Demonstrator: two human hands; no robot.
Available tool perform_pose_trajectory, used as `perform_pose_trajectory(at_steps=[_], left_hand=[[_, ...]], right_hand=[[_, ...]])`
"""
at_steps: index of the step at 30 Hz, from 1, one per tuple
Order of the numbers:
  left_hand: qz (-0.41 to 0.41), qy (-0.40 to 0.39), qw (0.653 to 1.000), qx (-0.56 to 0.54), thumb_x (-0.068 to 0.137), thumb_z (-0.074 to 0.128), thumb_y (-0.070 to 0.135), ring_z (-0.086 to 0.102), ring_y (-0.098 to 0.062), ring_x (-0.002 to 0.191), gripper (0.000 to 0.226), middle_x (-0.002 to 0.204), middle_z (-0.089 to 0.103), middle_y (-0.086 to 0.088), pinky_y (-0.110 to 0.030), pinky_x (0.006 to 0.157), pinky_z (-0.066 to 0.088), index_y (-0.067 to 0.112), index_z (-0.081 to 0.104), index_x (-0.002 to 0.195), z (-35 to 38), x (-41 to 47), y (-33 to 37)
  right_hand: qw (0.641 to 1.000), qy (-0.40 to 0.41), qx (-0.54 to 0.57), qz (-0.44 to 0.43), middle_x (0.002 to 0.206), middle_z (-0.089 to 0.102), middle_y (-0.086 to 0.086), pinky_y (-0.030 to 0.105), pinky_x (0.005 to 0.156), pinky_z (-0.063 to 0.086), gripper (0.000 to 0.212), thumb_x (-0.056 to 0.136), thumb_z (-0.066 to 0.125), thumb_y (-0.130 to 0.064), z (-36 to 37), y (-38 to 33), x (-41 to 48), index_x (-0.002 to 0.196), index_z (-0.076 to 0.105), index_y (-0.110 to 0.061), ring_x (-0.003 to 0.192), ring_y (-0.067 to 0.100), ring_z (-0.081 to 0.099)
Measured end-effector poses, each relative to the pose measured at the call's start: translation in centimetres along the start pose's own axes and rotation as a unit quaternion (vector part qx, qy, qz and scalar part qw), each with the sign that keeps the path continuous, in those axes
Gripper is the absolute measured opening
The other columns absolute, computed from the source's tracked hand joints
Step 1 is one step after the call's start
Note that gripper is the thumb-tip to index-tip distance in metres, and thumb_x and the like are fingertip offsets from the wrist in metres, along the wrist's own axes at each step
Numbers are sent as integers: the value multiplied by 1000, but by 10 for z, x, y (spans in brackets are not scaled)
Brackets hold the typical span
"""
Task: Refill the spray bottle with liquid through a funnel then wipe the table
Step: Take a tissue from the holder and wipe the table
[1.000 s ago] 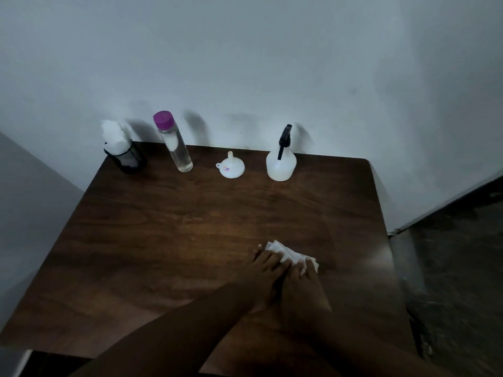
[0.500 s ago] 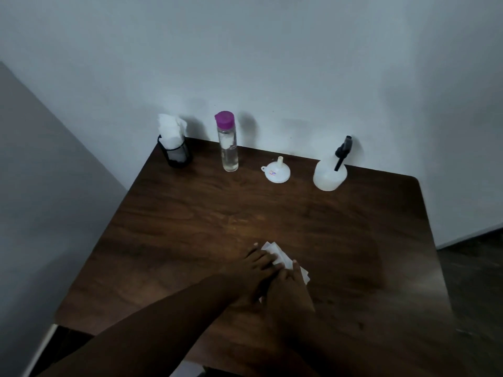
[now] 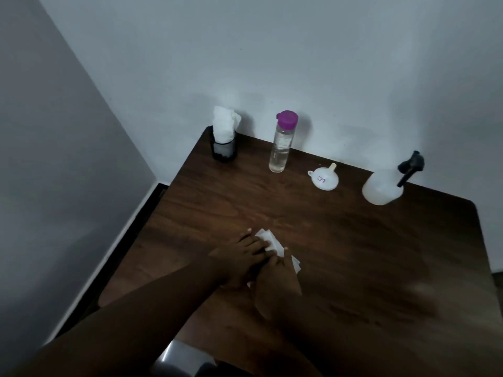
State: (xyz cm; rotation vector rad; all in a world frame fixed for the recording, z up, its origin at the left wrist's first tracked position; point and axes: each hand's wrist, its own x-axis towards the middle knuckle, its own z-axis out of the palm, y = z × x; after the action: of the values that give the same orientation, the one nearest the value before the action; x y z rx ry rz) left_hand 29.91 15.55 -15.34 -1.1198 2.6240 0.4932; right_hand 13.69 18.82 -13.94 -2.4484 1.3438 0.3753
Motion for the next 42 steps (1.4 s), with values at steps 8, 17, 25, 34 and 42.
perform_pose_trajectory(at_steps=[8,17,25,34,42], left_hand=[[-52,22,998,-20,90,44,59,1,-27,157,86,170,11,-9,-55,127,1,23,12,161,10,-44,-55],[-174,88,979,-55,90,27,62,16,-28,156,81,167,23,-10,-53,126,0,25,17,161,38,-85,-81],[-321,139,931,-101,93,30,62,31,-29,150,76,163,34,-7,-53,123,15,25,26,159,56,-93,-34],[-417,150,887,-126,95,28,58,40,-32,145,73,155,46,-11,-56,120,24,18,37,155,57,-76,26],[-437,129,864,-214,89,4,68,7,-30,157,85,170,9,-7,-48,125,6,24,4,162,53,-54,79]], right_hand=[[999,2,-31,-21,165,15,11,59,121,-1,74,97,39,-54,-9,-47,55,157,14,-20,153,28,6],[991,-5,-126,-47,156,34,21,60,121,-3,76,98,39,-53,-19,-89,89,155,21,-7,147,39,26],[967,-33,-222,-123,162,10,28,60,121,-2,79,99,32,-46,-22,-83,82,155,0,1,151,44,4],[954,-14,-208,-217,164,5,21,56,123,0,77,100,30,-52,-25,-32,64,157,6,-7,153,35,5],[928,2,-248,-279,163,14,21,58,122,-1,77,99,28,-56,-14,12,44,157,14,-9,152,37,11]])
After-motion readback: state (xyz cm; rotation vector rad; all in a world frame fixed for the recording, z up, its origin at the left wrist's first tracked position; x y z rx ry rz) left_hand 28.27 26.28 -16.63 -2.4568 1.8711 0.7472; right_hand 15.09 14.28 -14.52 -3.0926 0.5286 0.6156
